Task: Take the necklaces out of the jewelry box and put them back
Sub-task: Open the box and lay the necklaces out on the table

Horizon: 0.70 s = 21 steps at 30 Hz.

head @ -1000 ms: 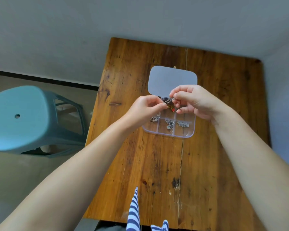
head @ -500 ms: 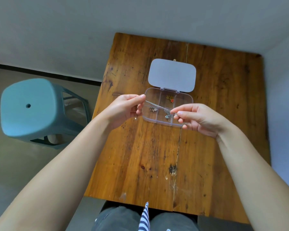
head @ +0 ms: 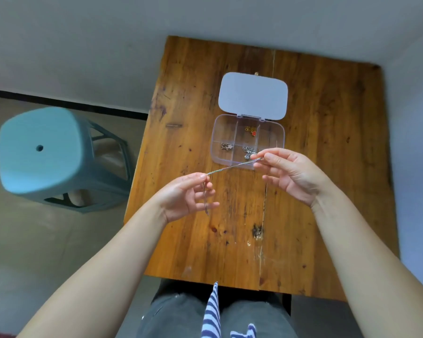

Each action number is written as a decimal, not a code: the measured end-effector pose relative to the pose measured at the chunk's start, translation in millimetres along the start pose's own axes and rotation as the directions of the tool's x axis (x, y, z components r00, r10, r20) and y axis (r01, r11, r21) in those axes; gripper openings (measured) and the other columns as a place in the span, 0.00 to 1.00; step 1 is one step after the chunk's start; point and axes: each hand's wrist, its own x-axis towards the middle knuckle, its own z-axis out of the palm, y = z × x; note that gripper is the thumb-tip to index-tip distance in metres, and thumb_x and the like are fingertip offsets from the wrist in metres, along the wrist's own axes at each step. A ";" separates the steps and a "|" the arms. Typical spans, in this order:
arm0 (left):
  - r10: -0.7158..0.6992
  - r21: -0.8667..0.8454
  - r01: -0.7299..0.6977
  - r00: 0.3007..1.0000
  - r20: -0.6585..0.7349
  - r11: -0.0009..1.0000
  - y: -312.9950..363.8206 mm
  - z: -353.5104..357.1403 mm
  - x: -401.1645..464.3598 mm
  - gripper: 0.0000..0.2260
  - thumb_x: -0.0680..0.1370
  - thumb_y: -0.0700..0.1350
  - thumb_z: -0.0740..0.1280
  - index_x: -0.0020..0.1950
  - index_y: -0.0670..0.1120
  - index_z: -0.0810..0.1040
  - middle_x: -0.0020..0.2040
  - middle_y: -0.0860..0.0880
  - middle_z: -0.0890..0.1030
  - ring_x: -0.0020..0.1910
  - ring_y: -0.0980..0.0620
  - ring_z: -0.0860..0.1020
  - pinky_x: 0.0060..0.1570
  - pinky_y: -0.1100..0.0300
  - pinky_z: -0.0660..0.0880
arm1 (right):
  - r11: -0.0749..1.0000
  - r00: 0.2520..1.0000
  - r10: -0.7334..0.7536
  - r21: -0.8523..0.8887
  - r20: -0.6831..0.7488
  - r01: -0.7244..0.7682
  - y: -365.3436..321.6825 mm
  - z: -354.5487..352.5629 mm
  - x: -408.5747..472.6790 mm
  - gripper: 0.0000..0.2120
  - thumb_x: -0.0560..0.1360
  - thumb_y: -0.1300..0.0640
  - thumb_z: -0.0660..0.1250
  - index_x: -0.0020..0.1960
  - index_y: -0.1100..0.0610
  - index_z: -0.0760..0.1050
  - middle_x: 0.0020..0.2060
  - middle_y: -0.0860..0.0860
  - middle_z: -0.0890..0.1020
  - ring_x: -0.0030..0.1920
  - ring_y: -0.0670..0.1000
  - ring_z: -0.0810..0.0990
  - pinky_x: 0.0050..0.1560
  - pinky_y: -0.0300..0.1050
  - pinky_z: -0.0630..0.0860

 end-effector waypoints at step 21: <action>-0.405 -0.144 0.381 0.812 -0.420 0.913 -80.7 -27.6 -28.9 0.08 0.79 0.40 0.60 0.54 0.38 0.76 0.51 0.38 0.82 0.50 0.43 0.82 0.45 0.48 0.80 | 0.734 0.959 -0.093 -0.669 -0.268 -0.116 93.6 71.5 59.0 0.08 0.78 0.63 0.63 0.50 0.58 0.81 0.41 0.52 0.83 0.41 0.46 0.83 0.39 0.34 0.80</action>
